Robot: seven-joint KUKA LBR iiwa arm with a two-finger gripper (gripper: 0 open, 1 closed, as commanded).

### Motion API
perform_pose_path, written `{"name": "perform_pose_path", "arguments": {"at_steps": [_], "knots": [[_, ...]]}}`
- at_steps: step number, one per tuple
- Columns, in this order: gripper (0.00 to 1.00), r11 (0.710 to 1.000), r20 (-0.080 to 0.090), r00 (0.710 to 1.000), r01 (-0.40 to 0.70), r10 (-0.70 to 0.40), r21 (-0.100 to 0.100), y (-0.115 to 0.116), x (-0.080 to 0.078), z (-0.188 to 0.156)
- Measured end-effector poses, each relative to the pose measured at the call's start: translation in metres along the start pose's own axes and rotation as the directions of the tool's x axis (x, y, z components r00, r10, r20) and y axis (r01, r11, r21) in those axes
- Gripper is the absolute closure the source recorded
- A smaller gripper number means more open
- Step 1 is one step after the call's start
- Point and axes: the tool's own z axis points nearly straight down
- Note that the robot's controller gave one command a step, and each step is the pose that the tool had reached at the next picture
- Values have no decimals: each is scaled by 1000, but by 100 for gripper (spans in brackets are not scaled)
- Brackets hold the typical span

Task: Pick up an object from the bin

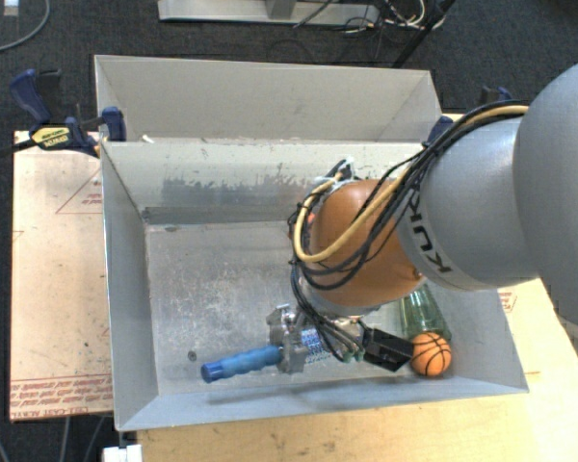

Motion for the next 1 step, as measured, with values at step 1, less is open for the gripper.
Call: {"name": "perform_pose_path", "arguments": {"at_steps": [1], "knots": [[100,1000,-3,1000,0,0,0,0,1,-5]]}}
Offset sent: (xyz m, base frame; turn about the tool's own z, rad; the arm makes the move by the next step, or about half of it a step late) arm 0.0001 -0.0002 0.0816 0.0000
